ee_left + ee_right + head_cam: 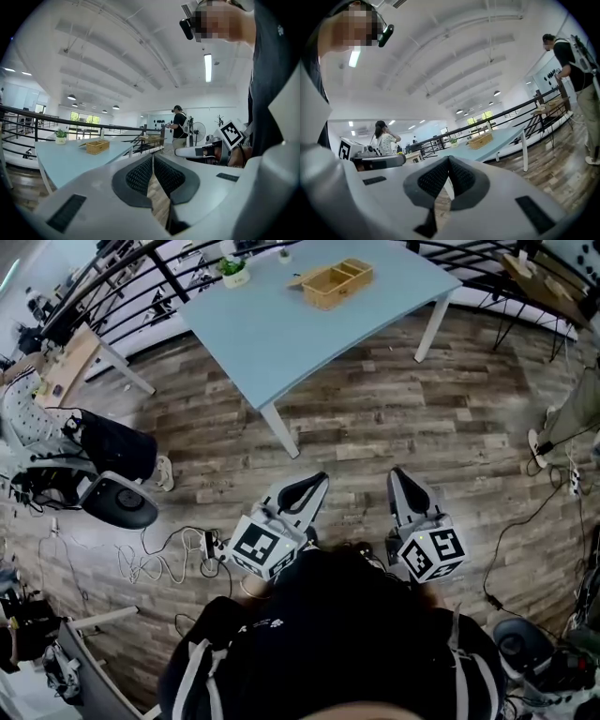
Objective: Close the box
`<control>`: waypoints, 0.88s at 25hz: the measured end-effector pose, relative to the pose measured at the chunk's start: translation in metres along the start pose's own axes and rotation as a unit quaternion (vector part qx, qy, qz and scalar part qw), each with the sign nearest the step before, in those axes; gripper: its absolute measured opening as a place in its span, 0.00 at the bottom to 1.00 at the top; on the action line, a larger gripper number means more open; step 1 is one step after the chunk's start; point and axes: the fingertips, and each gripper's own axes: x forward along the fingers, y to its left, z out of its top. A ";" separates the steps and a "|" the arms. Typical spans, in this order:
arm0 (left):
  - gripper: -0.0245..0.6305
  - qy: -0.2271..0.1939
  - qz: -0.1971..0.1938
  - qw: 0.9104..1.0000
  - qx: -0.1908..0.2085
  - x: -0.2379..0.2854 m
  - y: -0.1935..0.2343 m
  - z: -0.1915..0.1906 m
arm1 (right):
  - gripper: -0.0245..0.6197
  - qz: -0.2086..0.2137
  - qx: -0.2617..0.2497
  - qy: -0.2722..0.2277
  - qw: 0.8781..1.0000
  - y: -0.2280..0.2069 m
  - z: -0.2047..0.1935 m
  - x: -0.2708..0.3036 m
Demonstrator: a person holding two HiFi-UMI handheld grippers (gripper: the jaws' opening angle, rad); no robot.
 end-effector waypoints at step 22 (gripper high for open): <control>0.07 -0.001 0.052 0.999 -0.010 0.026 -0.060 -0.003 | 0.06 0.043 -0.004 -0.006 0.999 -0.042 0.003 -0.055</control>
